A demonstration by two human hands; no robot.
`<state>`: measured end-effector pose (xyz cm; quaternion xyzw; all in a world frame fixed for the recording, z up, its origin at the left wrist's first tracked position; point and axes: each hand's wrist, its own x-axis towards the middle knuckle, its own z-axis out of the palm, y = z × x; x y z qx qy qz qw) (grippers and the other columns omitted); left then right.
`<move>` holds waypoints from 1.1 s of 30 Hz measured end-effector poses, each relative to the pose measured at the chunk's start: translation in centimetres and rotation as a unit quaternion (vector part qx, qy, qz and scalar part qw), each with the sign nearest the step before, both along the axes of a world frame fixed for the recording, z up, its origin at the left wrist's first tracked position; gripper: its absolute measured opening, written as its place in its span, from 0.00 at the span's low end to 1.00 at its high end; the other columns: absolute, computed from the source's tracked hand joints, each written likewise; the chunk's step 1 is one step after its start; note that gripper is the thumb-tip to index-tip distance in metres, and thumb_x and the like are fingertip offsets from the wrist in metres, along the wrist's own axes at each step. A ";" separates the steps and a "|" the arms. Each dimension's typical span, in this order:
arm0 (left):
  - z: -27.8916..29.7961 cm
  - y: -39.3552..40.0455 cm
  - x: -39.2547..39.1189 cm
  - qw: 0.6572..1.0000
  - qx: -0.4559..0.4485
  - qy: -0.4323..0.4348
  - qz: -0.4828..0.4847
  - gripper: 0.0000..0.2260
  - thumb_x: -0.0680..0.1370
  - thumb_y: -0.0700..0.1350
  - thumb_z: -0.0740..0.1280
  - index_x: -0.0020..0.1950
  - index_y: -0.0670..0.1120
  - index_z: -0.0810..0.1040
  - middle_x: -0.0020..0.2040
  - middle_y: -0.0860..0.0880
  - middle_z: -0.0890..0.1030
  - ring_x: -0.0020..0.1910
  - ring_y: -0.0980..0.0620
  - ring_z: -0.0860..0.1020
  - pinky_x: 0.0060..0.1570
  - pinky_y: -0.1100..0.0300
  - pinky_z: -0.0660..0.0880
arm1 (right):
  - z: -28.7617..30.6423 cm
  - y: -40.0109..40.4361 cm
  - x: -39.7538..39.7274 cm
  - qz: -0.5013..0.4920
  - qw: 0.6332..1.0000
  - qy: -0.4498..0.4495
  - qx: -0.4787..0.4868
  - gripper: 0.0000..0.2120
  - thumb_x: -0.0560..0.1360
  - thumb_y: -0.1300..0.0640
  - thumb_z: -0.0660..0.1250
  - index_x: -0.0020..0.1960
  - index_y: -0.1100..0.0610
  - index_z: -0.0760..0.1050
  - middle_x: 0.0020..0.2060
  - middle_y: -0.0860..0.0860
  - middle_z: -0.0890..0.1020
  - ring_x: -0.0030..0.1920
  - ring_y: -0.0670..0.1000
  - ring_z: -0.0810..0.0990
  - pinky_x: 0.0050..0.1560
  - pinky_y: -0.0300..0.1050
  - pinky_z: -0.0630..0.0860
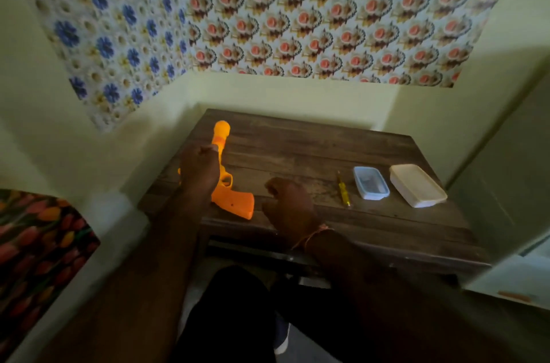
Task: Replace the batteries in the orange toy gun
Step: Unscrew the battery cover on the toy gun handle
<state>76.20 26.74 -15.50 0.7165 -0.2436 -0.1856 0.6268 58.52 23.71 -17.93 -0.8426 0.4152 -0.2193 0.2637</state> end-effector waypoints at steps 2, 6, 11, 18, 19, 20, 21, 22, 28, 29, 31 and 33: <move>-1.2 0.0 0.8 0.999 -0.002 0.033 0.001 0.09 0.76 0.46 0.64 0.35 0.49 0.76 0.35 0.47 0.77 0.40 0.46 0.77 0.42 0.50 0.73 | -1.2 -0.2 2.0 0.022 0.999 0.039 0.001 0.24 0.71 0.54 0.71 0.66 0.57 0.72 0.63 0.55 0.77 0.64 0.54 0.74 0.63 0.45 0.70; -3.1 -0.4 1.5 0.990 -0.073 0.118 0.040 0.05 0.78 0.38 0.62 0.47 0.45 0.77 0.37 0.49 0.77 0.35 0.52 0.76 0.37 0.58 0.70 | -3.6 -1.0 5.4 0.085 0.989 0.120 -0.015 0.34 0.71 0.48 0.71 0.72 0.55 0.64 0.68 0.55 0.69 0.66 0.58 0.68 0.65 0.52 0.68; -4.6 0.0 1.0 0.979 -0.100 0.138 0.112 0.10 0.79 0.36 0.60 0.46 0.49 0.76 0.47 0.43 0.80 0.37 0.51 0.78 0.37 0.58 0.73 | -5.0 -1.7 7.0 0.097 0.981 0.157 -0.060 0.28 0.71 0.47 0.69 0.67 0.55 0.67 0.63 0.56 0.72 0.62 0.58 0.71 0.60 0.54 0.70; -6.9 0.3 -3.1 0.965 -0.043 0.151 0.212 0.04 0.77 0.49 0.65 0.46 0.50 0.76 0.48 0.47 0.80 0.48 0.44 0.79 0.51 0.49 0.77 | -5.2 -2.3 4.1 0.085 0.989 0.056 -0.110 0.26 0.73 0.46 0.66 0.65 0.58 0.70 0.60 0.56 0.74 0.58 0.57 0.71 0.58 0.51 0.68; -7.2 0.1 -4.0 0.965 -0.017 0.146 0.215 0.06 0.77 0.50 0.66 0.47 0.48 0.76 0.47 0.47 0.79 0.49 0.43 0.78 0.53 0.48 0.76 | -5.2 -2.3 3.2 0.075 0.991 0.040 -0.101 0.26 0.72 0.45 0.64 0.65 0.58 0.70 0.59 0.56 0.74 0.58 0.57 0.71 0.57 0.50 0.68; -7.3 -0.3 -5.1 0.965 0.002 0.153 0.215 0.08 0.77 0.51 0.68 0.47 0.46 0.76 0.47 0.45 0.79 0.49 0.43 0.78 0.53 0.47 0.76 | -5.0 -2.4 2.0 0.061 0.994 0.021 -0.091 0.26 0.72 0.44 0.63 0.65 0.58 0.70 0.59 0.57 0.75 0.57 0.57 0.72 0.57 0.50 0.67; -7.5 -0.6 -5.9 0.962 0.007 0.173 0.212 0.12 0.76 0.52 0.69 0.46 0.44 0.76 0.46 0.44 0.80 0.48 0.43 0.79 0.53 0.46 0.77 | -4.8 -2.4 0.9 0.047 0.995 0.000 -0.082 0.26 0.71 0.45 0.63 0.64 0.58 0.71 0.58 0.57 0.75 0.56 0.57 0.72 0.56 0.49 0.67; -7.8 -1.0 -6.7 0.958 -0.007 0.212 0.195 0.15 0.74 0.55 0.71 0.46 0.42 0.77 0.47 0.42 0.81 0.47 0.43 0.80 0.50 0.46 0.78 | -4.6 -2.5 -0.2 0.032 0.996 -0.019 -0.078 0.25 0.71 0.46 0.63 0.63 0.58 0.71 0.58 0.57 0.76 0.56 0.57 0.72 0.56 0.49 0.68; -6.4 -2.8 -10.7 0.863 -0.114 0.485 -0.085 0.20 0.80 0.56 0.64 0.66 0.46 0.74 0.59 0.42 0.81 0.52 0.47 0.80 0.45 0.50 0.78 | -4.1 -2.3 -5.8 0.015 0.995 -0.040 -0.090 0.26 0.72 0.41 0.61 0.64 0.56 0.71 0.59 0.54 0.75 0.58 0.53 0.71 0.57 0.44 0.67; -6.2 -3.0 -10.8 0.846 -0.120 0.508 -0.107 0.21 0.80 0.56 0.64 0.67 0.45 0.74 0.60 0.41 0.80 0.53 0.45 0.80 0.47 0.47 0.78 | -4.1 -2.3 -6.2 0.018 0.995 -0.035 -0.094 0.25 0.72 0.43 0.63 0.65 0.55 0.71 0.60 0.53 0.74 0.59 0.52 0.71 0.58 0.44 0.68; -6.1 -3.4 -11.4 0.833 -0.132 0.522 -0.128 0.21 0.80 0.53 0.64 0.69 0.43 0.73 0.59 0.39 0.80 0.53 0.42 0.80 0.51 0.45 0.77 | -4.0 -2.2 -6.9 0.026 0.995 -0.033 -0.089 0.26 0.72 0.44 0.64 0.67 0.51 0.69 0.61 0.50 0.73 0.60 0.49 0.69 0.59 0.41 0.66; -6.4 -3.4 -11.7 0.820 -0.147 0.534 -0.142 0.22 0.81 0.52 0.63 0.70 0.41 0.72 0.57 0.38 0.79 0.50 0.42 0.80 0.47 0.47 0.79 | -3.7 -2.4 -7.2 0.038 0.996 -0.038 -0.074 0.27 0.71 0.43 0.65 0.67 0.51 0.70 0.60 0.48 0.74 0.59 0.46 0.70 0.60 0.37 0.66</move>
